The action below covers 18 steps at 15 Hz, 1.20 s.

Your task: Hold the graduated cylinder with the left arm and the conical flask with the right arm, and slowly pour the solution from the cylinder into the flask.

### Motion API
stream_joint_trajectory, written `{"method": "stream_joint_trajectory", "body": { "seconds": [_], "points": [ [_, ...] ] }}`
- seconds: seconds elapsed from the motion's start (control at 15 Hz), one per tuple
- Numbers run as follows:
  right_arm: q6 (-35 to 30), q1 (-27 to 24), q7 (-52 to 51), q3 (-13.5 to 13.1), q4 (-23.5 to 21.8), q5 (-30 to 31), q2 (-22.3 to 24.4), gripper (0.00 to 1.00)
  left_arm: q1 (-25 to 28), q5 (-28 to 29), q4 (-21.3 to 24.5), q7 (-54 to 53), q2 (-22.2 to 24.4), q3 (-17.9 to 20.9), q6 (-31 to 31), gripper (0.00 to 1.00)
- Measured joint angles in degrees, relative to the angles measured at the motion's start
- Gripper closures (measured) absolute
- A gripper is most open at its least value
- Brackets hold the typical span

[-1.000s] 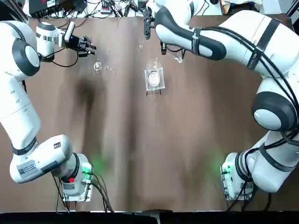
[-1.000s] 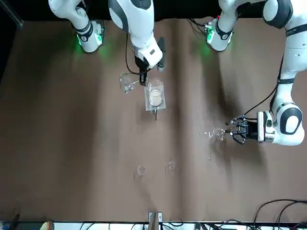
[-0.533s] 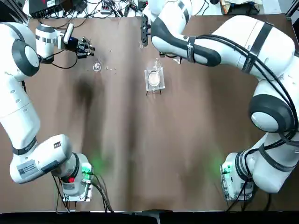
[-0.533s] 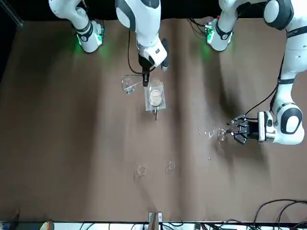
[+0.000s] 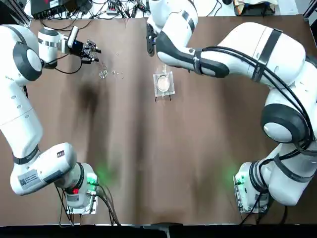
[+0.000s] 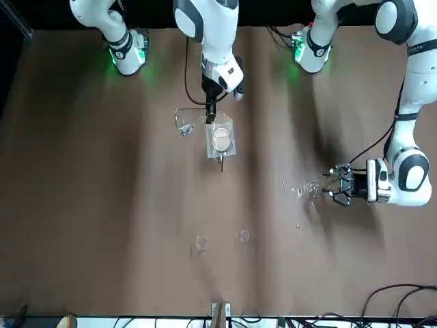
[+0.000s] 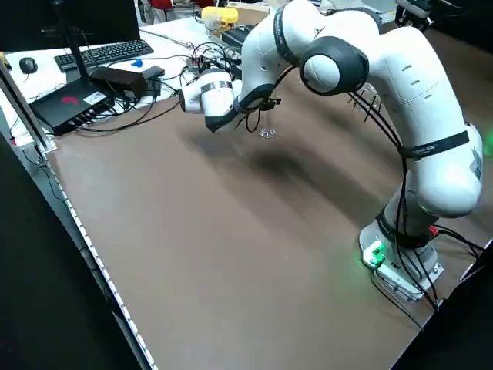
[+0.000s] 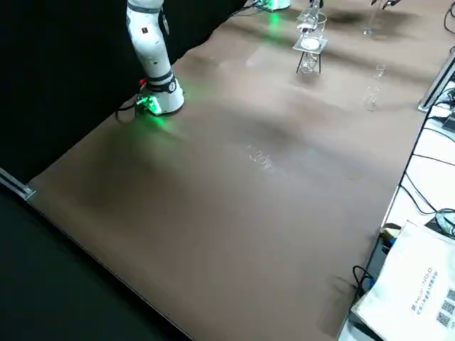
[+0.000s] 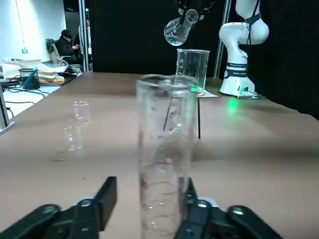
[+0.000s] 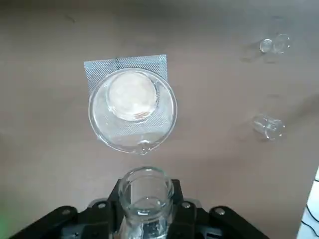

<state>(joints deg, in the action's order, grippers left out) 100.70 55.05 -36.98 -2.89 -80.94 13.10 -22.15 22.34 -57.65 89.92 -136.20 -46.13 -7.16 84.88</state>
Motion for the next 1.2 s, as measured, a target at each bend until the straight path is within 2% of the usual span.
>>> {"method": "stream_joint_trajectory", "body": {
  "seconds": [0.27,0.47,0.8,0.93,1.0,1.2],
  "points": [
    [-0.1,1.0,0.6,0.0,0.0,1.6,-0.5,0.61,0.1,0.0,-0.3,0.0,0.0,0.1,0.0,0.01],
    [-0.6,1.8,0.7,0.0,0.0,3.2,-1.1,0.61,1.7,0.2,-1.0,0.1,0.0,0.3,0.0,0.00],
    [-0.8,2.6,1.1,0.0,0.0,5.1,-2.3,0.61,8.6,5.9,-4.1,0.9,2.6,0.4,-0.5,0.00],
    [-0.7,2.9,1.4,0.0,0.0,6.5,-3.0,0.61,10.9,9.8,-5.1,3.1,5.3,0.1,-1.6,0.00],
    [-0.8,3.1,1.5,0.0,0.2,7.9,-3.7,0.61,11.3,12.4,-5.6,5.2,8.7,0.0,-2.8,0.00],
    [-1.3,3.5,1.6,0.0,0.4,9.8,-4.5,0.61,10.1,13.7,-5.9,8.2,15.1,-0.5,-3.7,0.00]
  ]
}}
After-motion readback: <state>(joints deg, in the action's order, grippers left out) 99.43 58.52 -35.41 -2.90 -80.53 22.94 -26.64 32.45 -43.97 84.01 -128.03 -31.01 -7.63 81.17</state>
